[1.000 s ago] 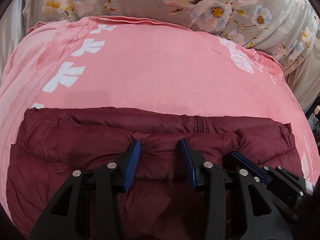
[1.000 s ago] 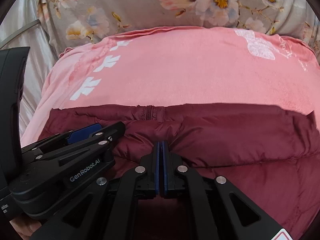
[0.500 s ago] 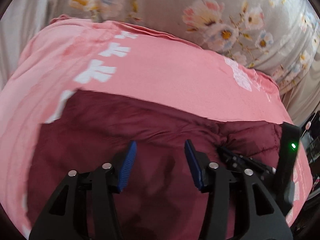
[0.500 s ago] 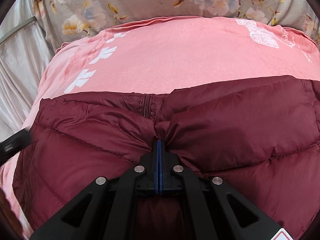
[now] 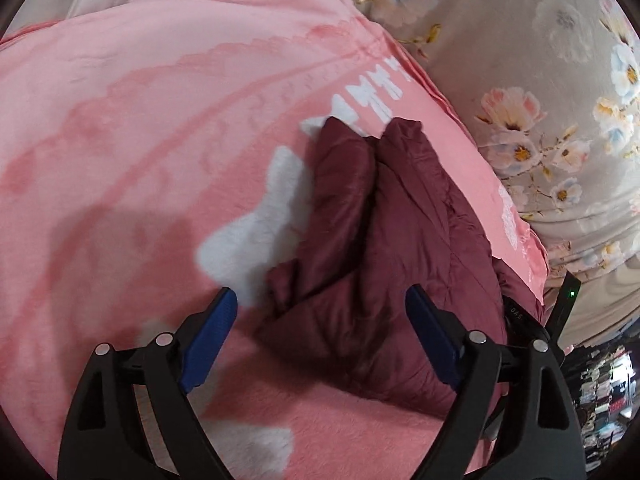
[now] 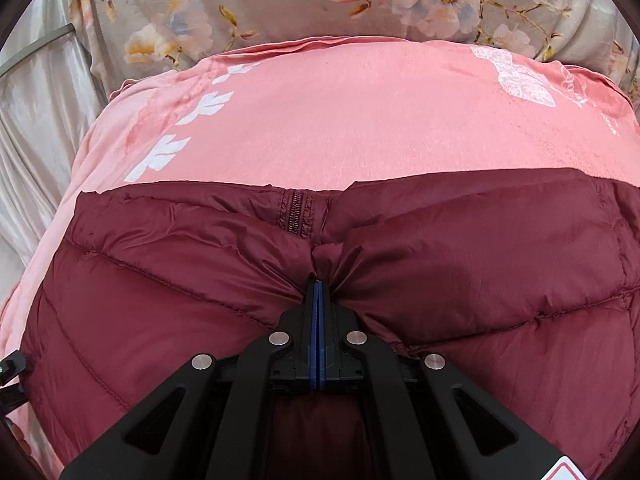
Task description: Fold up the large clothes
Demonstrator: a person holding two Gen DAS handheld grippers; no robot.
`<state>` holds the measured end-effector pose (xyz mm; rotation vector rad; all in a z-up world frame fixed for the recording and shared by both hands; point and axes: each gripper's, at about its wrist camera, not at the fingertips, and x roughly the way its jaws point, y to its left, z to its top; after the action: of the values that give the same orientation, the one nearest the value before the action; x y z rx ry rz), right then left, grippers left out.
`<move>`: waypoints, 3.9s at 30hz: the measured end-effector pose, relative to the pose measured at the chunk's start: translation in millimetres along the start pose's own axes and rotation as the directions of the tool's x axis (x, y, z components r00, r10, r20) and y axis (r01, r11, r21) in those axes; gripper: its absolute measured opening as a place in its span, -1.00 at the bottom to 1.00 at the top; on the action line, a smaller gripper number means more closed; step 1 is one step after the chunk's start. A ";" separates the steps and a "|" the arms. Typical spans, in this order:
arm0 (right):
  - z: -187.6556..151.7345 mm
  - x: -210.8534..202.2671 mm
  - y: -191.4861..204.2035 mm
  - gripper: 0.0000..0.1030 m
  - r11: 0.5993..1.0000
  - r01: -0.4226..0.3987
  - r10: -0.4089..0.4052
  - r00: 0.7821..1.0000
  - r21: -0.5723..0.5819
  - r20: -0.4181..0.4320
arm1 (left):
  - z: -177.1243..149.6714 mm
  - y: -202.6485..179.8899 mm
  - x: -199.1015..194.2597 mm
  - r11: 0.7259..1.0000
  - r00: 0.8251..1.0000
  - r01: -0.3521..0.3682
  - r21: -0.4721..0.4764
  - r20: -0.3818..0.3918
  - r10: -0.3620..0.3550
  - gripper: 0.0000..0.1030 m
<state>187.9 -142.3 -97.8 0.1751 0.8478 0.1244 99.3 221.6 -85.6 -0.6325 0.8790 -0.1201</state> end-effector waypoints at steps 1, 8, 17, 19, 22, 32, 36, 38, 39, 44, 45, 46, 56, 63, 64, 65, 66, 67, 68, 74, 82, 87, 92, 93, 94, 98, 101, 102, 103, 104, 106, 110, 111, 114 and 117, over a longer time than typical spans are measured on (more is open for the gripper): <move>0.6 -1.7 -1.6 -1.00 1.000 -0.012 0.012 1.000 0.007 0.003 | -0.3 -3.3 4.6 1.000 1.000 0.016 -0.004 -0.006 -0.016 0.53; 2.0 -3.9 1.1 -1.00 1.000 -0.003 0.003 1.000 0.001 0.006 | -8.3 -28.8 14.5 0.998 0.998 0.049 0.041 -0.048 -0.047 -0.41; -18.5 -70.3 -6.6 -0.94 0.993 -0.113 0.111 0.990 0.020 0.092 | -7.0 -69.8 -16.6 0.986 0.999 0.028 0.162 0.030 -0.033 -0.73; -32.3 -91.9 -4.0 -0.94 0.992 -0.129 0.130 0.987 -0.011 0.098 | -7.3 -77.7 -23.3 0.983 0.998 0.026 0.182 0.045 -0.035 -0.73; -61.2 -118.4 4.6 -0.94 0.985 -0.161 0.165 0.983 -0.055 0.080 | -8.4 -91.9 -33.4 0.976 0.997 0.032 0.216 0.068 -0.048 -0.73; -112.2 -108.4 21.1 -0.94 0.975 -0.216 0.216 0.976 -0.048 -0.017 | -16.6 -156.5 -64.0 0.929 0.986 0.092 0.357 0.100 -0.136 -0.73; -116.6 -95.3 17.0 -0.94 0.969 -0.248 0.248 0.968 0.007 -0.029 | -30.9 -196.8 -70.1 0.883 0.980 0.116 0.454 0.093 -0.177 -0.73; -116.9 -91.8 14.4 -0.95 0.964 -0.266 0.266 0.963 0.027 -0.030 | -39.0 -214.3 -69.4 0.860 0.978 0.124 0.496 0.088 -0.192 -0.73; -117.8 -91.1 14.5 -0.95 0.963 -0.269 0.270 0.963 0.031 -0.029 | -42.9 -220.9 -68.8 0.849 0.977 0.128 0.512 0.084 -0.198 -0.73; -120.4 -92.7 8.8 -0.98 0.952 -0.298 0.299 0.954 0.063 -0.005 | -64.0 -266.0 -53.6 0.786 0.971 0.177 0.592 0.024 -0.237 -0.73; -122.4 -97.1 5.8 -0.99 0.951 -0.301 0.301 0.954 0.073 0.013 | -68.2 -274.3 -48.9 0.774 0.971 0.185 0.605 0.011 -0.240 -0.73; -125.5 -104.6 1.8 -0.99 0.949 -0.304 0.302 0.952 0.082 0.042 | -72.4 -280.1 -45.6 0.765 0.970 0.190 0.615 0.002 -0.242 -0.73; -163.4 -180.0 -65.1 -0.99 0.974 -0.170 0.147 0.977 0.150 0.157 | -118.0 -329.1 -2.4 0.690 0.969 0.240 0.683 -0.119 -0.219 -0.74; -184.6 -209.3 -105.7 -0.99 0.980 -0.046 0.012 0.985 0.195 0.171 | -172.1 -359.5 50.3 0.627 0.967 0.253 0.737 -0.221 -0.130 -0.74; -184.9 -208.8 -109.3 -0.99 0.979 -0.036 0.001 0.985 0.201 0.171 | -178.5 -361.6 56.3 0.620 0.967 0.250 0.744 -0.228 -0.116 -0.74; -188.3 -207.6 -108.9 -0.99 0.978 -0.021 -0.015 0.985 0.208 0.169 | -183.9 -362.8 61.6 0.613 0.966 0.248 0.750 -0.235 -0.105 -0.74; -189.5 -207.0 -112.2 -0.99 0.977 -0.013 -0.024 0.986 0.214 0.167 | -191.4 -364.2 68.2 0.608 0.965 0.248 0.754 -0.245 -0.090 -0.74; -192.1 -206.9 -117.2 -0.99 0.974 -0.009 -0.030 0.986 0.228 0.164 | -195.0 -364.8 72.4 0.604 0.964 0.250 0.756 -0.254 -0.082 -0.74; -197.2 -209.8 -123.3 -0.99 0.971 -0.009 -0.031 0.986 0.239 0.163 | -199.0 -365.0 76.8 0.602 0.963 0.250 0.759 -0.260 -0.072 -0.74; -204.2 -214.3 -153.9 -0.99 0.960 0.003 -0.052 0.985 0.282 0.167 | -222.6 -365.2 102.1 0.586 0.959 0.239 0.774 -0.283 -0.017 -0.74; -207.2 -221.5 -172.7 -0.93 0.949 0.004 -0.066 0.981 0.317 0.185 | -238.2 -360.2 118.5 0.571 0.965 0.208 0.794 -0.261 0.011 -0.73; -199.8 -233.0 -174.9 -0.73 0.959 0.001 -0.069 0.971 0.285 0.227 | -222.2 -364.7 89.4 0.613 0.947 0.293 0.734 -0.312 -0.079 -0.31; -185.0 -249.4 -165.4 -0.11 0.969 -0.040 -0.039 0.950 0.244 0.309 | -171.0 -371.7 23.7 0.642 0.921 0.389 0.661 -0.262 -0.288 0.38; -180.2 -251.6 -162.5 -0.05 0.970 -0.052 -0.028 0.945 0.236 0.326 | -154.8 -374.8 12.9 0.653 0.920 0.388 0.651 -0.236 -0.312 0.38; -174.4 -252.9 -159.1 -0.03 0.972 -0.066 -0.015 0.940 0.224 0.340 | -144.0 -377.0 8.7 0.662 0.922 0.383 0.645 -0.221 -0.318 0.38; -147.2 -253.2 -140.3 -0.01 0.982 -0.107 0.041 0.924 0.155 0.381 | -103.8 -393.7 12.0 0.696 0.941 0.329 0.638 -0.162 -0.296 0.38; -132.7 -248.2 -128.7 -0.01 0.992 -0.071 0.024 0.920 0.105 0.392 | -87.3 -408.2 31.7 0.701 0.953 0.301 0.646 -0.171 -0.252 0.38; -129.5 -245.0 -127.8 -0.01 0.993 -0.059 0.016 0.922 0.098 0.387 | -82.8 -413.4 42.1 0.703 0.952 0.306 0.642 -0.189 -0.242 0.38; -124.7 -237.9 -130.3 -0.01 0.993 -0.053 0.011 0.927 0.102 0.374 | -79.5 -418.0 49.3 0.707 0.953 0.302 0.640 -0.196 -0.229 0.38; -122.3 -231.7 -134.3 -0.01 0.991 -0.061 0.016 0.933 0.115 0.360 | -76.7 -423.0 56.2 0.708 0.956 0.294 0.643 -0.200 -0.215 0.38; -119.4 -217.2 -142.3 -0.23 0.984 -0.112 0.062 0.946 0.140 0.319 | -77.1 -434.5 75.1 0.698 0.961 0.276 0.661 -0.211 -0.180 0.38; -123.7 -211.4 -154.6 -0.87 0.967 -0.185 0.122 0.940 0.176 0.317 | -90.0 -446.1 112.4 0.673 0.952 0.287 0.682 -0.280 -0.123 0.30; -127.6 -218.2 -162.3 -0.89 0.950 -0.237 0.155 0.922 0.203 0.355 | -95.0 -447.8 120.1 0.667 0.947 0.295 0.684 -0.301 -0.111 0.29; -138.7 -227.3 -179.2 -0.90 0.919 -0.284 0.160 0.902 0.272 0.401 | -111.2 -450.1 140.0 0.651 0.939 0.301 0.697 -0.336 -0.074 0.23; -153.8 -219.9 -189.0 -0.90 0.913 -0.243 0.111 0.921 0.328 0.374 | -130.8 -452.0 160.9 0.627 0.939 0.282 0.726 -0.342 -0.026 0.21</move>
<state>-64.8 -350.5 -74.6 0.6147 0.4894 0.1013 174.5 -262.9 -2.3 0.1422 0.9599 -0.7392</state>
